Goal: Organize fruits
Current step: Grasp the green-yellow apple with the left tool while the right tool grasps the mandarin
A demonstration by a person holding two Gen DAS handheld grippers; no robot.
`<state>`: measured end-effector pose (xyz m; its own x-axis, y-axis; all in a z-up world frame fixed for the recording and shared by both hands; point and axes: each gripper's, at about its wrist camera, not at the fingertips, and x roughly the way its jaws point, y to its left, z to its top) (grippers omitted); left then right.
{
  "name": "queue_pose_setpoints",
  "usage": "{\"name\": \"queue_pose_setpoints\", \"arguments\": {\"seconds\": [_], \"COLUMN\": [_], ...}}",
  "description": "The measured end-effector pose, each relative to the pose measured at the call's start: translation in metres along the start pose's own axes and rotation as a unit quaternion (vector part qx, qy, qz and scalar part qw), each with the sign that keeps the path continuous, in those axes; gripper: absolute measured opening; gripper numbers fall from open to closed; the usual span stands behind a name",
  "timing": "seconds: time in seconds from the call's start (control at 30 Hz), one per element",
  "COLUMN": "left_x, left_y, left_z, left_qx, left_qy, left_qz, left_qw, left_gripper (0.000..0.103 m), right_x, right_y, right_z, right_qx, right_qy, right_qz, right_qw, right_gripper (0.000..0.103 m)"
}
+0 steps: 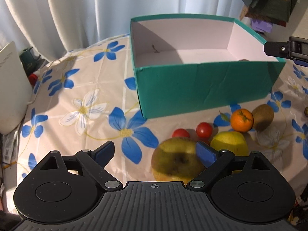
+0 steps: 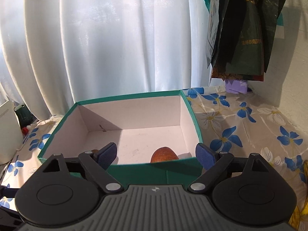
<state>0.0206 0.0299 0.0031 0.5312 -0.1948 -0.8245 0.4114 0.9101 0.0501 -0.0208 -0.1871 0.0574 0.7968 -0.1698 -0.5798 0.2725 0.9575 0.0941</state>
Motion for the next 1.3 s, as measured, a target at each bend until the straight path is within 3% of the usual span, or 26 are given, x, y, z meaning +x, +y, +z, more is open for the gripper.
{"name": "queue_pose_setpoints", "arguments": {"seconds": [0.27,0.4,0.7,1.03,1.3], "left_x": [0.0,0.012,0.037,0.048,0.028], "left_y": [-0.006,-0.009,-0.011,-0.012,0.005], "left_z": [-0.011,-0.014,-0.01,-0.01,-0.013], "left_qx": [0.012,0.021,0.011,0.017,-0.001], "left_qy": [0.013,0.03,0.062,0.067,0.073], "left_qz": [-0.038,-0.039,-0.062,-0.046,-0.055], "left_qw": [0.9991,0.9985,0.9961,0.9965,0.9958], "left_gripper": [0.094,0.093,0.079,0.078,0.078], "right_x": [-0.017,-0.021,-0.021,-0.015,0.002], "right_y": [0.0,0.001,0.009,0.01,0.006], "right_z": [-0.023,-0.025,-0.026,-0.038,-0.054], "right_qx": [0.006,0.008,-0.002,-0.011,-0.044], "right_qy": [0.034,0.036,0.043,0.055,0.063], "right_qz": [-0.01,-0.012,-0.011,-0.013,-0.029], "right_qw": [0.999,0.999,0.999,0.998,0.997], "right_gripper": [0.09,0.09,0.09,0.09,0.09]}}
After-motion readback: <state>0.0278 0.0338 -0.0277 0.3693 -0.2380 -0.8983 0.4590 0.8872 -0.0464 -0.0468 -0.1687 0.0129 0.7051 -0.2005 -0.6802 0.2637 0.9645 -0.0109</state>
